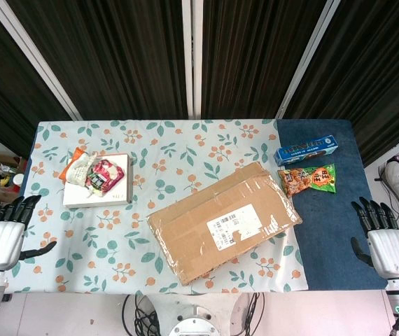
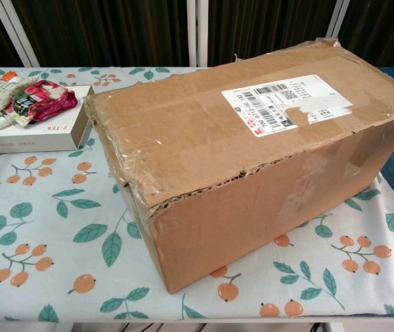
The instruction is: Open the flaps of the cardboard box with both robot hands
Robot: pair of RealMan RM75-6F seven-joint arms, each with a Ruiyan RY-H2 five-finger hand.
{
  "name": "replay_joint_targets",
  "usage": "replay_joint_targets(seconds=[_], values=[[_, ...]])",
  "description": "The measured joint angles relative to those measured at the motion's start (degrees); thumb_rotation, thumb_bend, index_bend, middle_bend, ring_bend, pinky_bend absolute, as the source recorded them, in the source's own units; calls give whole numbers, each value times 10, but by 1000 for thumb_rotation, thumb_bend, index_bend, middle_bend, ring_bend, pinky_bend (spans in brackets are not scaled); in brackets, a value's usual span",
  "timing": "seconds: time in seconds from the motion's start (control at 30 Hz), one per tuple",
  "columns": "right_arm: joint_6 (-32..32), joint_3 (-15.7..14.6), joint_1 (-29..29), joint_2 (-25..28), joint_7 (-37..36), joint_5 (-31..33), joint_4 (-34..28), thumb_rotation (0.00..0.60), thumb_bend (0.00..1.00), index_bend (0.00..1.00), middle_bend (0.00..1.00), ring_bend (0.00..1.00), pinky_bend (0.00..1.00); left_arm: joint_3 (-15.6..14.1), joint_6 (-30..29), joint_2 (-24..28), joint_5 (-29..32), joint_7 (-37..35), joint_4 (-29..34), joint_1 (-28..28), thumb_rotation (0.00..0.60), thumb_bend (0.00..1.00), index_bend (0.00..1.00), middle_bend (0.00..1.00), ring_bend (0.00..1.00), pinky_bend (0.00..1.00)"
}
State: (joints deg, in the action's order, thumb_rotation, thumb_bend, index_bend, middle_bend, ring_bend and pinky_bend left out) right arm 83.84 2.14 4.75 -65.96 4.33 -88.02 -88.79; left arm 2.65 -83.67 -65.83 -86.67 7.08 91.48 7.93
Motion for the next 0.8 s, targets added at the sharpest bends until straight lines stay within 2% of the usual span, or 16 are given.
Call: replay_joint_targets(seconds=[0.43,0.6,0.7,0.8], values=[[9,3,4,3,-4,-14,-7,600,368,0,0,0,0,-1,-14,9,-10,-7,8,-3,411,100,71,124,93,186],[13,5,15,13,-28,-38,-25,600,734,0,0,0,0,-1,-16,11,-8,-8,10,-6,411,99,71,123,93,186],[5,10,35,31,-53,-59,-48,600,786,0,0,0,0,-1,-13,14,-3,-7,12,-6,411,100,71,123,93,186],[-19,20,66,55,-47,-75,-79,600,852,0,3,0,0,-2,-8,17,3,-1,14,-6,413,100,71,123,93,186]])
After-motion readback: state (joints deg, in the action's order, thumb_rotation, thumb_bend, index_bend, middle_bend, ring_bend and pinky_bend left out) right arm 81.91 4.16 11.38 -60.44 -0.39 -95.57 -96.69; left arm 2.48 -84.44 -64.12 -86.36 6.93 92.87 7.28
